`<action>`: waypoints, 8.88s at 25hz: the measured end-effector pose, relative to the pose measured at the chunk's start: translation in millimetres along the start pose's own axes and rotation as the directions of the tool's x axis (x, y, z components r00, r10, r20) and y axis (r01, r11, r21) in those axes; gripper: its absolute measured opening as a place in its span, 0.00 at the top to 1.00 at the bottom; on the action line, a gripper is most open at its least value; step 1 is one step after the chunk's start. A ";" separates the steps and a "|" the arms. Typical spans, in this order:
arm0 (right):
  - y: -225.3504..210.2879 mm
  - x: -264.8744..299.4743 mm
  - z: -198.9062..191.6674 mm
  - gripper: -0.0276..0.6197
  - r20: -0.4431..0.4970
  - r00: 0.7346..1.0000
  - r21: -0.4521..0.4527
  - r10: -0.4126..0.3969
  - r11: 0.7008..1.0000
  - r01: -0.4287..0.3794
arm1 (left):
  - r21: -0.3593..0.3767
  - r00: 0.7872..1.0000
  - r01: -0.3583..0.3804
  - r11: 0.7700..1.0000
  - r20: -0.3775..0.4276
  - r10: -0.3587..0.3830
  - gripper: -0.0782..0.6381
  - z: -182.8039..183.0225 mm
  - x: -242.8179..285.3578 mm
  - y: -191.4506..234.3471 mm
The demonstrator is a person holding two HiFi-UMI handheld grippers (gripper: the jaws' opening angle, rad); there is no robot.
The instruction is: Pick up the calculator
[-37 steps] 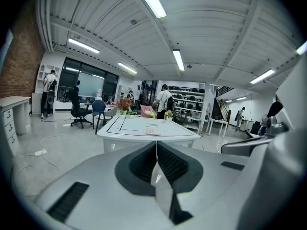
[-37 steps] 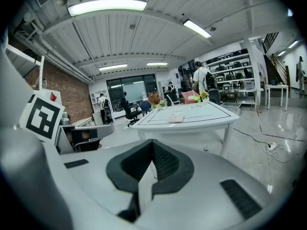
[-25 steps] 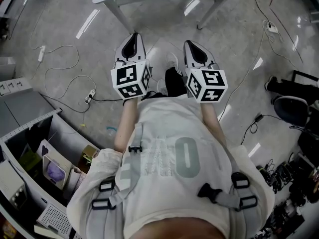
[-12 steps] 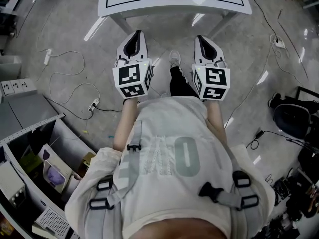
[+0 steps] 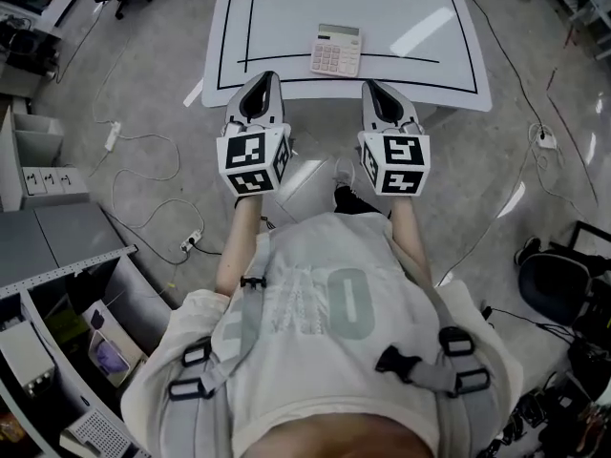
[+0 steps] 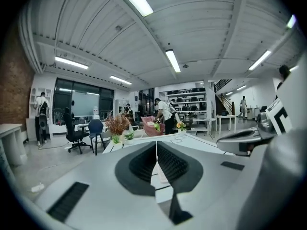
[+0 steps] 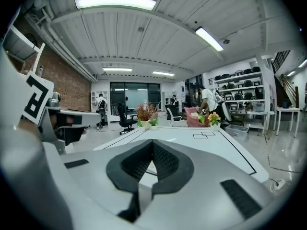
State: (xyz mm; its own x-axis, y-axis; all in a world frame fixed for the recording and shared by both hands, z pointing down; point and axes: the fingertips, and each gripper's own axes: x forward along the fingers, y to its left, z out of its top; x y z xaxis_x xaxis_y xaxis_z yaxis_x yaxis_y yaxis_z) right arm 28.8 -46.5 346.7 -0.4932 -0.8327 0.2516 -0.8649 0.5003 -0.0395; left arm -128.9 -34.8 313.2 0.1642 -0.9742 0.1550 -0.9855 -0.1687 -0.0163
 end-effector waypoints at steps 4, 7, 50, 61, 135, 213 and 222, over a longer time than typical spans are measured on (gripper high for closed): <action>-19.7 31.2 19.9 0.95 -0.003 1.000 0.002 0.028 1.000 -0.028 | -0.002 1.000 -0.031 1.000 0.002 0.031 0.86 13.5 35.5 5.2; -30.8 52.1 24.7 0.95 -0.014 0.999 0.002 0.035 0.999 -0.035 | -0.012 0.999 -0.037 0.999 -0.011 0.037 0.86 12.5 62.3 11.3; -80.9 158.7 6.6 0.95 -0.116 0.992 0.074 0.041 0.997 -0.032 | -0.080 0.994 0.103 0.991 -0.013 -0.104 0.82 -6.3 196.6 26.6; -75.9 147.7 11.4 0.95 -0.089 0.993 0.071 0.076 0.995 -0.070 | -0.094 0.991 0.122 0.988 0.057 -0.117 0.34 13.8 185.2 15.1; -114.6 245.8 -58.8 0.95 -0.314 0.934 0.425 0.170 0.905 -0.022 | -0.638 -0.113 0.697 0.326 -0.547 -0.829 0.47 -151.5 274.9 -57.5; -105.0 128.7 76.5 0.95 0.139 0.989 0.167 0.052 0.983 -0.075 | 0.078 0.972 -0.171 0.982 0.175 0.156 0.77 74.5 165.2 38.9; -111.1 122.6 89.3 0.95 0.172 0.985 0.114 0.012 0.993 -0.032 | 0.083 0.969 -0.169 0.982 0.195 0.151 0.77 79.6 166.8 37.5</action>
State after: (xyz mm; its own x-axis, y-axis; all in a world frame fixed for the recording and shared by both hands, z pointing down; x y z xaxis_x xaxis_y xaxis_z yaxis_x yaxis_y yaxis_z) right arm 56.1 -225.4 295.5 -0.5125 -0.8548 0.0811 -0.8535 0.4968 -0.1576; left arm -135.1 -215.6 259.8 0.0188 -0.9988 -0.0453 -0.9922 -0.0131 -0.1239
